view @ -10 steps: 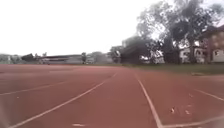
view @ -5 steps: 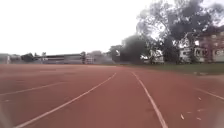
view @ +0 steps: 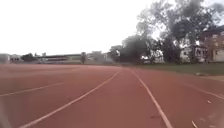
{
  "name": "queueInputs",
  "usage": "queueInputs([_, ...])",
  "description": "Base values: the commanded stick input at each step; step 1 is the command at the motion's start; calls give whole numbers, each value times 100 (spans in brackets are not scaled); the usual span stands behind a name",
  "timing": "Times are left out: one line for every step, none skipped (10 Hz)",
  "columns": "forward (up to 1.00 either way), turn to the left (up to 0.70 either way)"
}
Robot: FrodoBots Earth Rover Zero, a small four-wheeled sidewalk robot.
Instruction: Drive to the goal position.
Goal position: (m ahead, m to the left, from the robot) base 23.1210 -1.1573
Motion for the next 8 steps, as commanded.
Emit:
queueInputs([45,0])
queueInputs([45,0])
queueInputs([45,0])
queueInputs([45,0])
queueInputs([45,0])
queueInputs([45,0])
queueInputs([45,0])
queueInputs([45,0])
